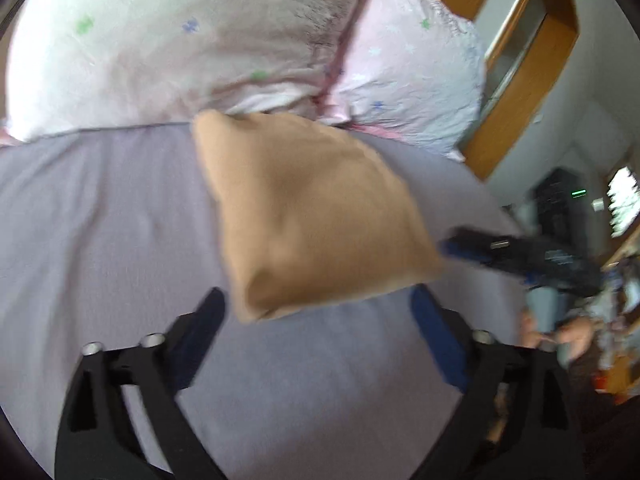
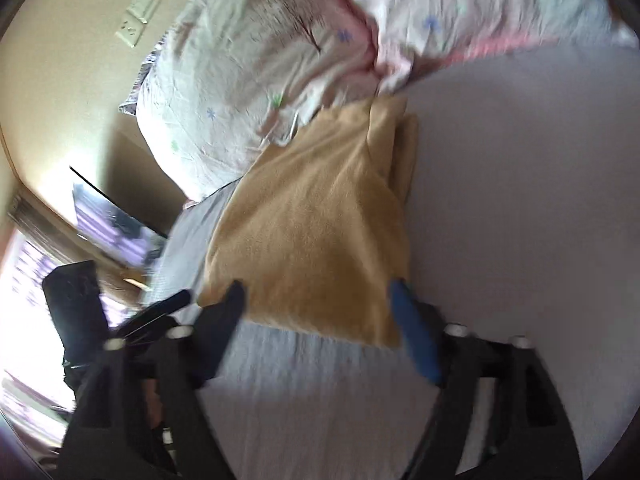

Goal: Fold small clothes

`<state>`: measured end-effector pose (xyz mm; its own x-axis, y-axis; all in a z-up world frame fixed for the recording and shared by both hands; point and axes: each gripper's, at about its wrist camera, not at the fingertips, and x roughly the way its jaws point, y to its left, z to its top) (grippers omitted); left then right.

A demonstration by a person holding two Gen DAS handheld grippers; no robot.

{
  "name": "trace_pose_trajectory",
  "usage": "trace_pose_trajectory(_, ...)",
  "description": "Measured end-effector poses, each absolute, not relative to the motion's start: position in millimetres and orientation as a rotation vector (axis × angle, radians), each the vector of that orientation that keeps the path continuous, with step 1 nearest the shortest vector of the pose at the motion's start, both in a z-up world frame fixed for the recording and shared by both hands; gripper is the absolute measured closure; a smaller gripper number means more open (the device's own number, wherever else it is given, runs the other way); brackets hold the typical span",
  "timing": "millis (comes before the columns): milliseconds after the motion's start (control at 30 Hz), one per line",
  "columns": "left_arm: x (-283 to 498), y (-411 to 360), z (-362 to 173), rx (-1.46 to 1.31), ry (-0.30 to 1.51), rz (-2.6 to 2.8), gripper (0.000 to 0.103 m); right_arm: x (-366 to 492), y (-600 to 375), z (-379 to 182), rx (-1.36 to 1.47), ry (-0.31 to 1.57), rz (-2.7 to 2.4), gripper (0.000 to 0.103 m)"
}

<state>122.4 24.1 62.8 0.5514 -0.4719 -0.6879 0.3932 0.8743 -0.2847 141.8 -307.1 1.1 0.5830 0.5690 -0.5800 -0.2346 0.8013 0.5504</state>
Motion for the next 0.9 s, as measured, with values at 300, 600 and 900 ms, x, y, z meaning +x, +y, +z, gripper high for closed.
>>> trace_pose_trajectory(300,108,8,31,0.166,0.878,-0.228,0.001,83,-273,-24,0.051,0.782,0.271,0.002)
trace_pose_trajectory(600,117,15,11,0.133,0.95,-0.216,0.001,92,-235,-60,-0.053,0.863,0.193,0.002)
trace_pose_trajectory(900,117,16,11,0.139,0.945,-0.222,0.001,92,-232,-64,-0.067,0.866,0.185,0.002)
